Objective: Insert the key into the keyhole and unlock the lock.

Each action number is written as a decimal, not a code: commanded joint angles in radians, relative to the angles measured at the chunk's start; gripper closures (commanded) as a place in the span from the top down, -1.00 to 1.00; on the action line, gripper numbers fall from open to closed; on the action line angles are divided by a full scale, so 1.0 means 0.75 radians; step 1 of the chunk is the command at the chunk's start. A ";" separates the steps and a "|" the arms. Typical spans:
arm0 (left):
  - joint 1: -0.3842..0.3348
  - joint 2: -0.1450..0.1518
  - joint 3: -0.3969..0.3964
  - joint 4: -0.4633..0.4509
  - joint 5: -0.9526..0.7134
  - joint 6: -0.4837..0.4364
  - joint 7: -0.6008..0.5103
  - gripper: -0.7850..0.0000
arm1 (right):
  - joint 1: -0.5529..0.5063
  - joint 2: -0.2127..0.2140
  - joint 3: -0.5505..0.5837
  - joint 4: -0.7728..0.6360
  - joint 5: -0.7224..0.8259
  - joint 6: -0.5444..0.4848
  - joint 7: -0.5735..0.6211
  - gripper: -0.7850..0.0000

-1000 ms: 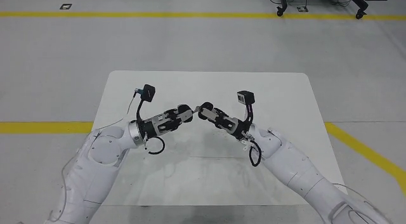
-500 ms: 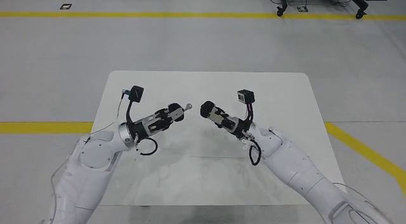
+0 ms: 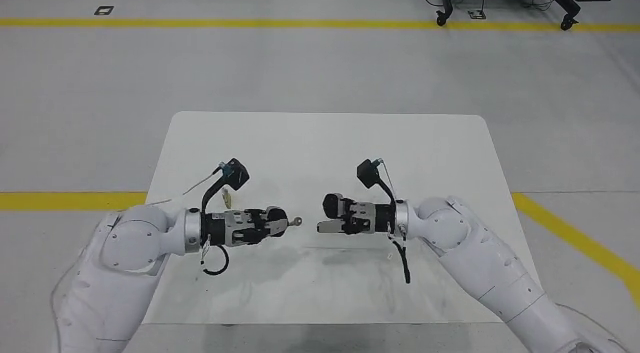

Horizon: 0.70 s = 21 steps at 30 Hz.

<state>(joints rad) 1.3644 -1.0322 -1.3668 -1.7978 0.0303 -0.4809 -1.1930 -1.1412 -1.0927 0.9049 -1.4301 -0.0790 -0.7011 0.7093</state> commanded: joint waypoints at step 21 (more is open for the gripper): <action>-0.140 -0.006 0.206 0.108 0.077 0.010 0.098 -1.00 | -0.005 -0.005 -0.015 -0.003 0.117 -0.054 0.036 -1.00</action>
<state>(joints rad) 1.2595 -1.0374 -1.2121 -1.7165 0.0873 -0.4727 -1.1206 -1.1444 -1.0965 0.8924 -1.4335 0.0046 -0.7392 0.7362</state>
